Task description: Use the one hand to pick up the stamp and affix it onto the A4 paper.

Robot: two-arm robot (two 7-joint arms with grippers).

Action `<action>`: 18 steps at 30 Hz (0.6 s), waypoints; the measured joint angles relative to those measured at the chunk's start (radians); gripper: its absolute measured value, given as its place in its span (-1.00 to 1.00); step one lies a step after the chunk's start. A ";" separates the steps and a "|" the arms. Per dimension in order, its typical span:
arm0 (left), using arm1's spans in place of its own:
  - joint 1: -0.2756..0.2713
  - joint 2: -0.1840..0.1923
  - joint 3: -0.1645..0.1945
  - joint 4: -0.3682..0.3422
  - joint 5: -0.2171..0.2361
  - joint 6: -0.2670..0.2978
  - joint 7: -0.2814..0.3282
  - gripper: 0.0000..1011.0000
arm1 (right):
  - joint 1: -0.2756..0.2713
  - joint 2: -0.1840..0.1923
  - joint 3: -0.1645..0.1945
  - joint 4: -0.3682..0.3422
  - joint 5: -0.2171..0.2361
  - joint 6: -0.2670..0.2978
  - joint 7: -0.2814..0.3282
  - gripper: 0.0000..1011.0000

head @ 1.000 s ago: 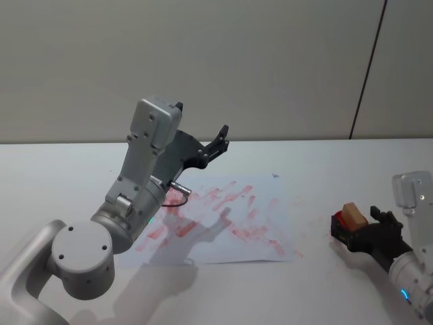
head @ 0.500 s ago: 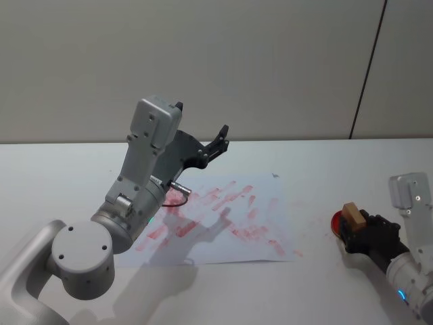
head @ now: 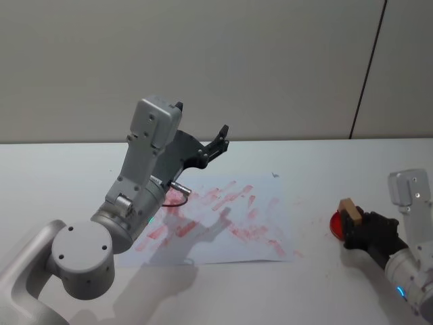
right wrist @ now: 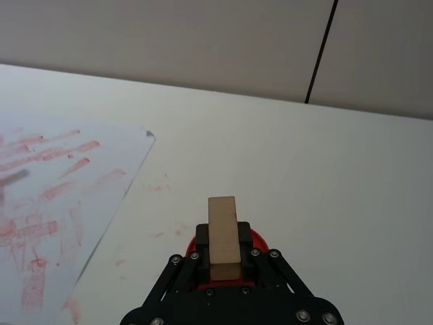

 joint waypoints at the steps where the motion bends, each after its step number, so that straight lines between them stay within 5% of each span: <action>1: 0.000 0.000 0.000 0.000 0.000 0.000 0.000 0.98 | 0.001 0.000 0.000 -0.002 -0.001 -0.003 0.002 -0.56; 18: 0.000 0.000 0.000 0.000 0.000 0.000 0.000 0.98 | 0.072 -0.057 -0.028 -0.050 -0.017 -0.044 0.110 -0.56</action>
